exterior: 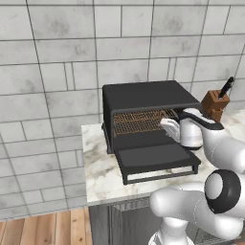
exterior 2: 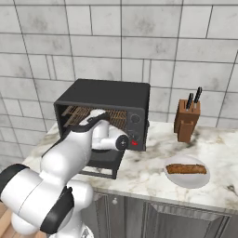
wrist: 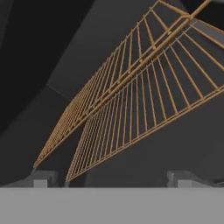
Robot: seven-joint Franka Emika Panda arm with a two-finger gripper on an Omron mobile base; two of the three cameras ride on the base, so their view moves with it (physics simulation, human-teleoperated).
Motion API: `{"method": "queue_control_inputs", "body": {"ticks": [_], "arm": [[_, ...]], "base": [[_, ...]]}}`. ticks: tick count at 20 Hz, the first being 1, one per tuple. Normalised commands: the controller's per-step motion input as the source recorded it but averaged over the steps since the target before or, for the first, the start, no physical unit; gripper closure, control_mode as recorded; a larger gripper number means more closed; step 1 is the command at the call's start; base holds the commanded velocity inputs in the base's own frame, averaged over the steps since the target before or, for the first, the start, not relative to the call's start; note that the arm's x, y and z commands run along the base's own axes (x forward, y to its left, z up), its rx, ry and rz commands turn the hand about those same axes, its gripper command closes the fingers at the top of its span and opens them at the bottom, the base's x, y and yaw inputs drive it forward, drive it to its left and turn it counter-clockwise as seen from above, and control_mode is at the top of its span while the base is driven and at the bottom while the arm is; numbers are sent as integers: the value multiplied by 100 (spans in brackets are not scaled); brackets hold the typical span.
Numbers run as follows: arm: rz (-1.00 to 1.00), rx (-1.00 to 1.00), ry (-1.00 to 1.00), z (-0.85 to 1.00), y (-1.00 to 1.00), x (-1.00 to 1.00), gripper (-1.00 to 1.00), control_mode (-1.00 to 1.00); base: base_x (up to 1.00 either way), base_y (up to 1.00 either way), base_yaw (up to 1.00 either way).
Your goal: Pull the toaster oven rack outwards. Pick up the baguette from the plate and place it on the toaster oven rack. Close the toaster oven door fully and set the temperature to the lowest setting.
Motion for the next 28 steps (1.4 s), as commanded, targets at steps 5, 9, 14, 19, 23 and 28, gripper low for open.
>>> {"method": "queue_control_inputs", "body": {"ticks": [5, 9, 14, 19, 23, 28], "arm": [[0, 0, -12, -12, -1, 15, -100, -100], [0, 0, 0, 0, 0, 30, -100, -100], [0, 0, 3, -8, 0, 37, -100, -100], [0, 0, 0, -21, 0, 39, -100, -100], [0, 1, 0, -31, -6, 34, -100, -100], [0, 1, 0, -31, -7, 30, -100, -100]], "base": [[0, 0, 0], [0, 0, 0], [0, 0, 0], [0, 0, 0], [0, 0, 0], [0, 0, 0]]}}
